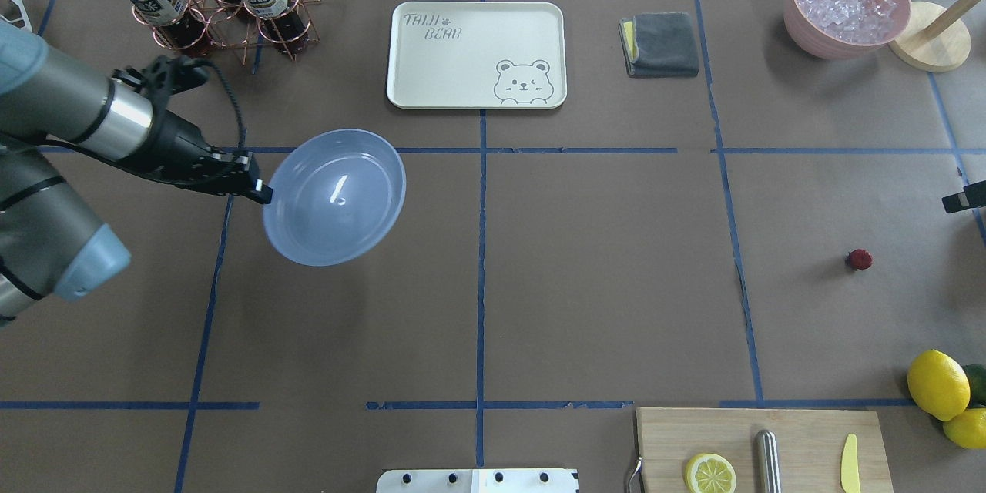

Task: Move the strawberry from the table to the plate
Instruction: 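Grip the light blue plate rim with the left gripper and slide it inward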

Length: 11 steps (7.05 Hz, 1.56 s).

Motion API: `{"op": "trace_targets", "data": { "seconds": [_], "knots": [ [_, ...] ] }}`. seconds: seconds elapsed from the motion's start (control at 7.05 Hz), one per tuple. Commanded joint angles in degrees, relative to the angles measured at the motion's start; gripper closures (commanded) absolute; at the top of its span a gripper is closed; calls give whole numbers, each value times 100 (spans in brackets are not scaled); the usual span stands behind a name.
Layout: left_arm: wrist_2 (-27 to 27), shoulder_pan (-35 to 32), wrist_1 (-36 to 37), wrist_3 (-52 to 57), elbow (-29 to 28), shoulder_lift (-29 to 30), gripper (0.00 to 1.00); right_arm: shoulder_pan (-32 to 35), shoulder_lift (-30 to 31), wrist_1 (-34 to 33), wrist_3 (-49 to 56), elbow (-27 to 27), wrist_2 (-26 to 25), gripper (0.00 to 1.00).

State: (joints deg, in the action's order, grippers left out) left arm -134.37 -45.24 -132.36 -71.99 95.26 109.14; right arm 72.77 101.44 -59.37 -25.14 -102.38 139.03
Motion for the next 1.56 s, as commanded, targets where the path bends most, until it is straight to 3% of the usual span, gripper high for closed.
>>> {"op": "trace_targets", "data": {
  "seconds": [0.0, 0.57, 0.71, 0.85, 0.99, 1.28, 1.42],
  "knots": [
    [1145, 1180, 25, -1016, -182, 773, 100, 0, -1, -5, 0, 7, 1, 0],
    [2386, 1596, 130, -1081, -552, 952, 100, 0, -1, 4, -9, -2, 1, 0],
    [2703, 1701, 479, -1081, -552, 977, 100, 0, -1, 4, -18, -10, 1, 0],
    [2758, 1737, 587, -1081, -526, 995, 100, 0, -1, 4, -18, -10, 10, 0],
    [2759, 1746, 588, -1072, -526, 987, 84, 0, -1, 4, -18, -19, 10, 0],
    [2767, 1738, 588, -1063, -438, 978, 0, -9, -10, 13, -44, -28, 10, 0],
    [2767, 1720, 588, -1063, -177, 934, 0, -17, -10, 4, -53, -124, 27, 0]
  ]
}}
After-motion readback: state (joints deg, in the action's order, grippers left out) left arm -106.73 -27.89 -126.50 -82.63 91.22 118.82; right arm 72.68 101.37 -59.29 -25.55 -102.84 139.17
